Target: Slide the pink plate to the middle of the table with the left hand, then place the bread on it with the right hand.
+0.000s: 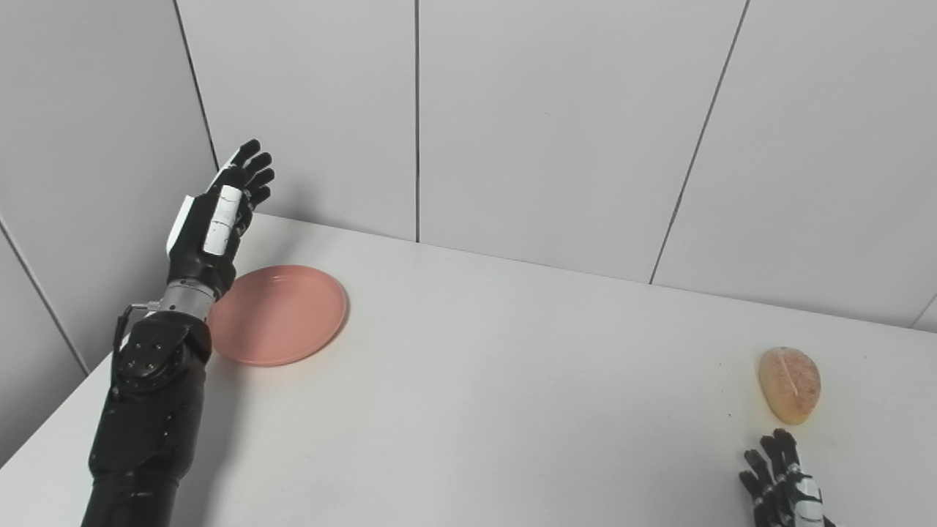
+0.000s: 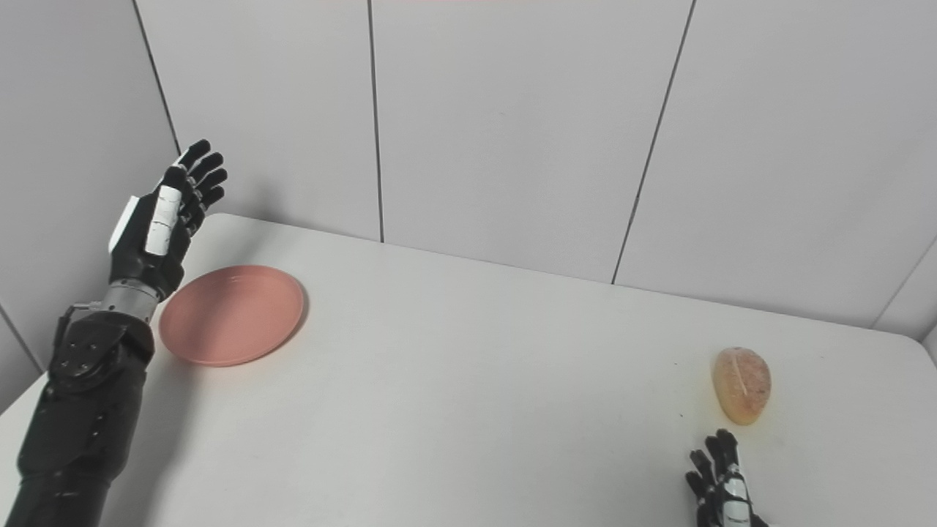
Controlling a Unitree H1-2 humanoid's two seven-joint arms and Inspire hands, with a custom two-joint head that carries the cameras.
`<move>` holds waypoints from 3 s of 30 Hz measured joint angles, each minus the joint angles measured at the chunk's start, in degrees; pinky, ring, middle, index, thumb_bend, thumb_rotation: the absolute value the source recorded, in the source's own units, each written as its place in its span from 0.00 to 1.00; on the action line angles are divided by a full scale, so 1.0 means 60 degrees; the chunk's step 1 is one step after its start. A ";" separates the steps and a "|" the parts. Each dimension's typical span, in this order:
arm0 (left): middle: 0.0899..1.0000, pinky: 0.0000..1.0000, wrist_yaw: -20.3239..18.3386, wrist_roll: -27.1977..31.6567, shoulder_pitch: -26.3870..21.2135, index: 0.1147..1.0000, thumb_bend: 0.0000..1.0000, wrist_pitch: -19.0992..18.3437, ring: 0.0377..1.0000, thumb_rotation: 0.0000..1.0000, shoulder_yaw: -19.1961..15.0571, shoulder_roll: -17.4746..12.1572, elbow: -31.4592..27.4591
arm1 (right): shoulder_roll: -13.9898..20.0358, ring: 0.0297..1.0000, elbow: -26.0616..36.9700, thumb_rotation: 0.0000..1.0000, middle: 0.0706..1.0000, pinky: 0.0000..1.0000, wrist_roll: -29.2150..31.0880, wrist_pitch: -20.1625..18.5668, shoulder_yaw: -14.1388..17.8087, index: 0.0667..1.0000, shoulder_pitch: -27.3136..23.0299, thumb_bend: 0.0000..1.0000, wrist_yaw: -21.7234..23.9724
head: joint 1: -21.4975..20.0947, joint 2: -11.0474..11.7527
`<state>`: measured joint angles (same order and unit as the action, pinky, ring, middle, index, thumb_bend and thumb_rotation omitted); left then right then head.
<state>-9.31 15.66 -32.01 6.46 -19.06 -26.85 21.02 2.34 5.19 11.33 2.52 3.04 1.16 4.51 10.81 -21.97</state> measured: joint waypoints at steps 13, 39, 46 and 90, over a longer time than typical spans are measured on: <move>0.96 1.00 -0.0385 0.0065 -0.0720 0.95 1.00 0.1122 0.98 0.89 -0.0031 -0.0707 0.2692 | 0.0001 0.93 0.0019 1.00 0.96 0.93 0.0042 -0.0011 0.0012 0.96 0.0015 0.73 0.0000 | 0.0000 -0.0117; 0.94 0.94 -0.0068 -0.0036 -0.0954 0.96 0.92 0.2146 0.95 0.91 -0.0160 -0.1001 0.5473 | 0.0062 0.88 0.0063 1.00 0.95 0.86 0.0258 -0.0028 0.0034 0.90 0.0048 0.73 0.0008 | -0.0029 -0.0264; 0.93 0.80 -0.0084 -0.0142 -0.0899 0.97 0.95 0.2313 0.92 0.86 -0.0126 -0.1031 0.6100 | 0.0070 0.87 0.0194 1.00 0.94 0.85 0.0285 -0.0269 0.0037 0.90 0.0093 0.73 -0.0006 | -0.0088 -0.0351; 0.95 0.90 -0.0720 -0.0099 -0.1228 0.98 0.92 0.3311 0.96 0.85 0.0598 -0.0717 0.7550 | 0.0013 0.80 0.0612 1.00 0.90 0.77 0.0178 -0.0733 -0.0054 0.89 0.0222 0.70 -0.0250 | -0.0410 -0.0703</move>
<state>-13.63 15.07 -39.38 26.33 -15.47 -31.16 66.32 2.42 8.86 12.40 -1.88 2.72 2.50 3.01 8.35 -26.19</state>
